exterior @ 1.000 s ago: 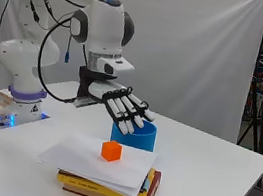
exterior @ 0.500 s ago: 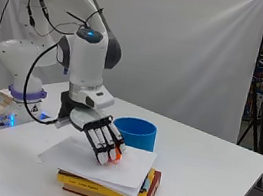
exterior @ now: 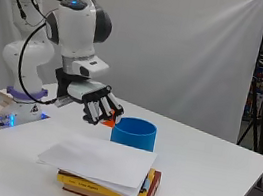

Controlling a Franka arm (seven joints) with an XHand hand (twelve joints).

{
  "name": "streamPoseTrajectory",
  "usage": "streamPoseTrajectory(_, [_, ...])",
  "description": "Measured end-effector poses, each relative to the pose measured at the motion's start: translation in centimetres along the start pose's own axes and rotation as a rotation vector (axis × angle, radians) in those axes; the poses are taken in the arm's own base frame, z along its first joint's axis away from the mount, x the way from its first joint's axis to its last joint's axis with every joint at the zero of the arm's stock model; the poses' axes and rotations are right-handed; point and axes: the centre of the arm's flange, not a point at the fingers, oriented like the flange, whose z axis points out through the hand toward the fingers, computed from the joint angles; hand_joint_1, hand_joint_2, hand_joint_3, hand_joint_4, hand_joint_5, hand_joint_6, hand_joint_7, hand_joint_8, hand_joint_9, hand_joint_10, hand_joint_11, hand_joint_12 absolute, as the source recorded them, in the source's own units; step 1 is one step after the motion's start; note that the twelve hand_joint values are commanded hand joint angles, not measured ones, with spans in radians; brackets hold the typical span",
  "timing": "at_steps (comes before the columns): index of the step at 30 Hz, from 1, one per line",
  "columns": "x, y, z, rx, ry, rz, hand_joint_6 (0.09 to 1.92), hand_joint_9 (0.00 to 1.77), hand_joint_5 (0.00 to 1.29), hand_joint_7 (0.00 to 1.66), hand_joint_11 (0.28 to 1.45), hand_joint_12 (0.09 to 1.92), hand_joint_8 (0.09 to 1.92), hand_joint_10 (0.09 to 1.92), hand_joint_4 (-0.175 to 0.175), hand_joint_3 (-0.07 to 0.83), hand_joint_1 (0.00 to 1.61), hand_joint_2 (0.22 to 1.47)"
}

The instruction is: Teleoperate dual arm-hand system to pick and place objects

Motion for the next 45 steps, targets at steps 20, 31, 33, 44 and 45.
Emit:
streamPoseTrajectory(20, [12.9, -14.0, -1.2, 0.081, -0.017, -0.371, 1.39, 1.37, 0.72, 1.01, 1.06, 1.92, 1.92, 1.92, 0.175, -0.002, 0.90, 1.24])
streamPoseTrajectory(31, [14.6, -15.1, 6.4, 0.181, -0.070, -0.495, 1.47, 1.38, 0.67, 0.94, 1.11, 1.92, 1.92, 1.92, 0.153, 0.005, 0.89, 1.27])
streamPoseTrajectory(33, [13.7, -15.0, 8.5, 0.203, -0.095, -0.500, 1.47, 1.38, 0.67, 0.94, 1.12, 1.92, 1.92, 1.92, 0.156, 0.002, 0.89, 1.27])
streamPoseTrajectory(44, [12.9, -16.7, 9.2, 0.238, -0.170, -0.310, 0.09, 0.33, 0.25, 0.26, 0.42, 0.09, 0.09, 0.09, 0.079, -0.004, 0.04, 1.02])
streamPoseTrajectory(45, [13.0, -16.5, 8.4, 0.240, -0.165, -0.264, 0.09, 0.32, 0.24, 0.25, 0.42, 0.09, 0.09, 0.09, 0.084, -0.005, 0.08, 1.02])
